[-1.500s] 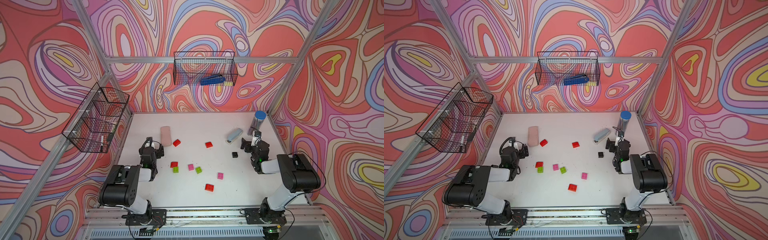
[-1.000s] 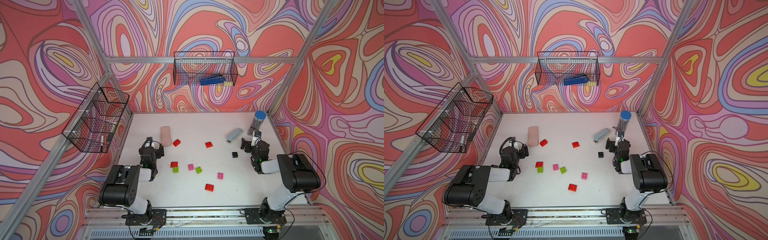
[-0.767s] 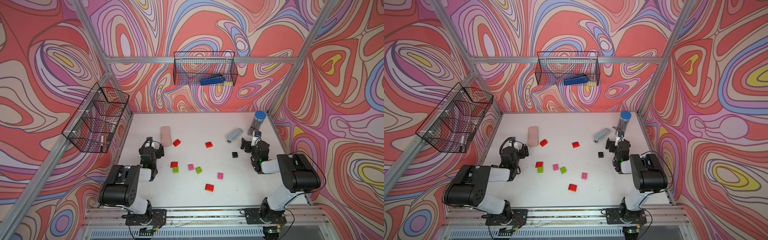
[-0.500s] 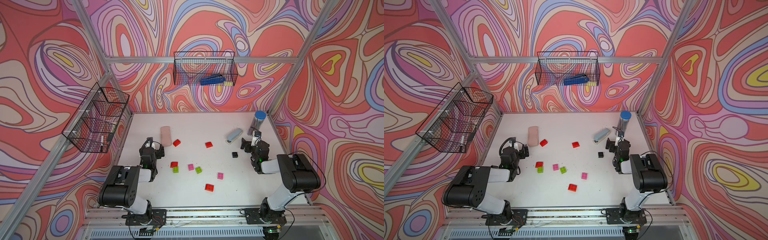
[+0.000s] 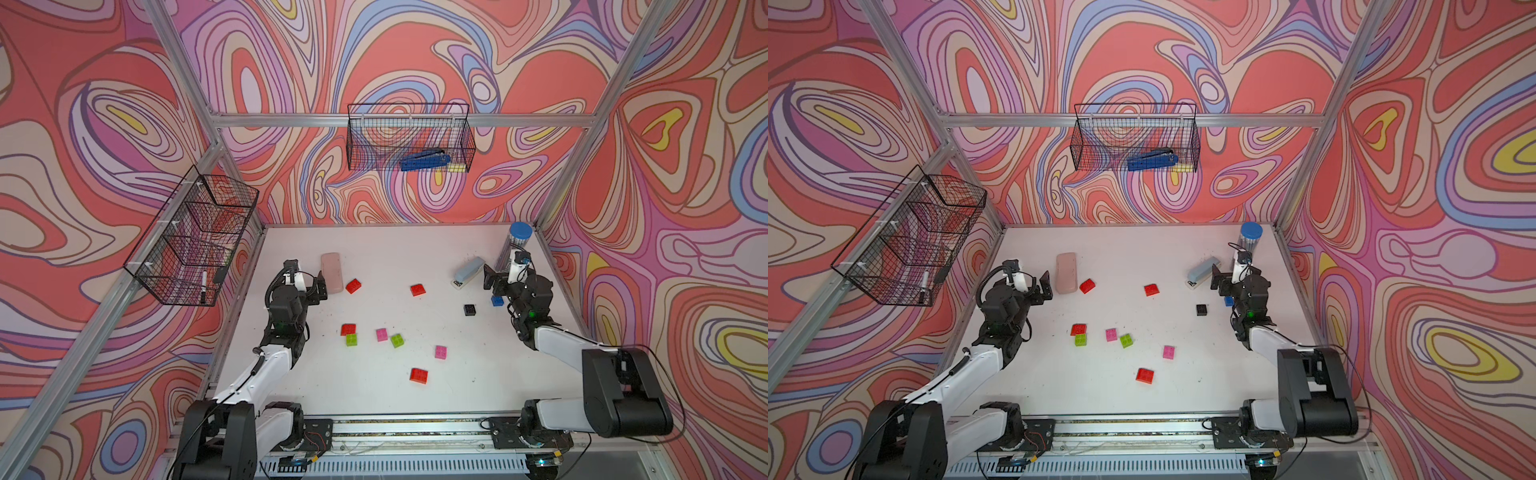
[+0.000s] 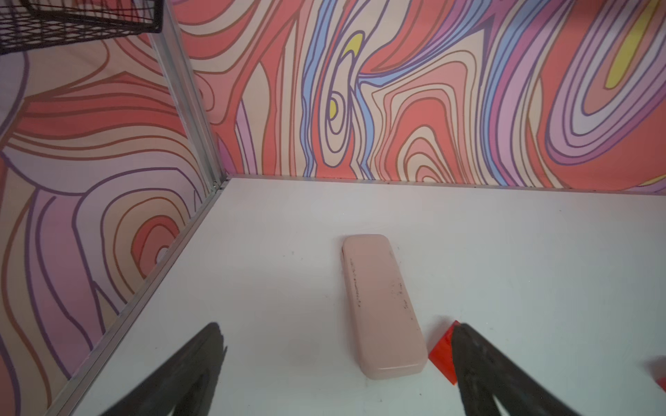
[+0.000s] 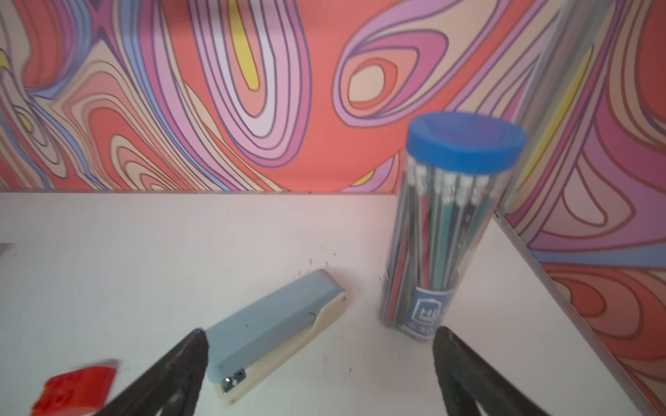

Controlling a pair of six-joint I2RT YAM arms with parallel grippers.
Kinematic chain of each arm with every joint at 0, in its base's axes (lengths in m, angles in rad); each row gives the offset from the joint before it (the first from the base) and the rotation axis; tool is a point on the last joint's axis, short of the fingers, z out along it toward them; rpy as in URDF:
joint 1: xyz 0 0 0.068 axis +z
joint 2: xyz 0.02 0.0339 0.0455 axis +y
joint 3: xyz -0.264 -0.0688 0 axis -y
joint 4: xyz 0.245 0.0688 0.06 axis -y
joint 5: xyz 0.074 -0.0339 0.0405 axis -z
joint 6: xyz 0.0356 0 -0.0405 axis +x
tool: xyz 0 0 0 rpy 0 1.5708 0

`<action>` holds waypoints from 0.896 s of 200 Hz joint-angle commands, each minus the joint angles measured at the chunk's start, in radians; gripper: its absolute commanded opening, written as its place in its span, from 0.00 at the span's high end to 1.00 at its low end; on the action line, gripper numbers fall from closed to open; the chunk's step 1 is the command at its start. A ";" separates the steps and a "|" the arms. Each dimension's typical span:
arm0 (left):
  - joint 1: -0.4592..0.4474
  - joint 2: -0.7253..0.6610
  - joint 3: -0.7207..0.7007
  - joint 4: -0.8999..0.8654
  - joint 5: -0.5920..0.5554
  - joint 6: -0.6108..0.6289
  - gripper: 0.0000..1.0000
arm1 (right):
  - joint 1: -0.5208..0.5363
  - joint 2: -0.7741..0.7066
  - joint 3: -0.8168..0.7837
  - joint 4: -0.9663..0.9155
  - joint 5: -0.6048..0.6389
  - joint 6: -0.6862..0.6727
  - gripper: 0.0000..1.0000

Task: Assemble the letter s with lego
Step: Pick up the lego brick from the center of the board.

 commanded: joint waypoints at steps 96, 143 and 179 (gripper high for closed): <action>-0.135 0.210 0.542 -0.922 0.368 0.339 0.02 | 0.196 -0.147 0.185 -0.582 -0.336 0.008 0.01; -0.135 0.437 0.684 -1.030 0.386 0.477 0.08 | 0.253 -0.132 0.195 -0.590 -0.309 -0.005 0.02; -0.132 0.558 0.758 -1.017 0.326 0.560 0.14 | 0.284 -0.105 0.179 -0.569 -0.315 0.013 0.02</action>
